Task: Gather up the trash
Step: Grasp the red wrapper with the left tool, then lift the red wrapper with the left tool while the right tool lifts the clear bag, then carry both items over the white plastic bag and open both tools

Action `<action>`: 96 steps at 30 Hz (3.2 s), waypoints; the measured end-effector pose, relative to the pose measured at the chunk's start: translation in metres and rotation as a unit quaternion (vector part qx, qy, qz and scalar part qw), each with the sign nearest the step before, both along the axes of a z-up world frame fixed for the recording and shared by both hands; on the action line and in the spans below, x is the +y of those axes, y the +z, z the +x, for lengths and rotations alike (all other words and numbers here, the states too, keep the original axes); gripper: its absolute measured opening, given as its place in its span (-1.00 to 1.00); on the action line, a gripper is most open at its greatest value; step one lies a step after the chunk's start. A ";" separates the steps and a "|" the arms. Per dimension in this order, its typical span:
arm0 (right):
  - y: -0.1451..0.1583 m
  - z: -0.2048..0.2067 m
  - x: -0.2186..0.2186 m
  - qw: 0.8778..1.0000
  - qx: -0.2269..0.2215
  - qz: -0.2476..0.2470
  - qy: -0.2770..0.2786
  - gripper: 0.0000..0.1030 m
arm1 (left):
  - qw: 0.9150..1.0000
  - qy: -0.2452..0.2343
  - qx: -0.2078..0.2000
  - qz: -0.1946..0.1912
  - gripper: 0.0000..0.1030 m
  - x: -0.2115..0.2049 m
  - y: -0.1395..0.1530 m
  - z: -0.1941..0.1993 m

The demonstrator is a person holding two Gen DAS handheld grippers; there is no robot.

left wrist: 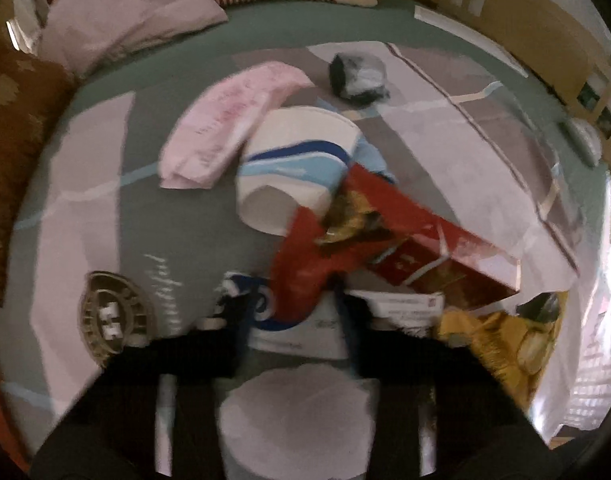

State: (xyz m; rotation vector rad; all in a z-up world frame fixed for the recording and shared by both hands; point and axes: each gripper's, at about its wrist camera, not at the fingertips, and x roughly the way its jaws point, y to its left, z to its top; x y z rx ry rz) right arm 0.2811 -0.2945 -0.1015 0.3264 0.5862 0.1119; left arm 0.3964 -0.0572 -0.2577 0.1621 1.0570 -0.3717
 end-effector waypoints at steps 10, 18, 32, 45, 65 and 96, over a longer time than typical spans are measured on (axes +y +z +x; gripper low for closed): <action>0.005 -0.009 0.007 1.000 -0.010 -0.004 0.021 -0.91 | 0.991 0.048 -0.066 -0.110 -0.66 0.045 0.088 -0.056; 0.021 -0.071 0.042 0.996 -0.047 -0.044 0.055 -0.91 | 0.967 0.133 -0.136 -0.168 -0.57 0.096 0.139 -0.160; -0.010 -0.138 0.085 0.990 -0.048 -0.107 0.076 -0.91 | 0.969 0.122 -0.183 -0.115 -0.57 0.080 0.137 -0.215; -0.013 -0.134 0.086 0.990 -0.038 -0.107 0.080 -0.91 | 0.973 0.116 -0.171 -0.101 -0.57 0.071 0.129 -0.212; -0.008 -0.137 0.077 0.992 -0.042 -0.097 0.073 -0.91 | 0.976 0.102 -0.160 -0.106 -0.57 0.065 0.122 -0.208; 0.015 -0.409 -0.187 0.952 -0.053 -0.074 -0.292 0.60 | 0.949 -0.262 0.007 -0.177 0.78 -0.281 0.110 -0.345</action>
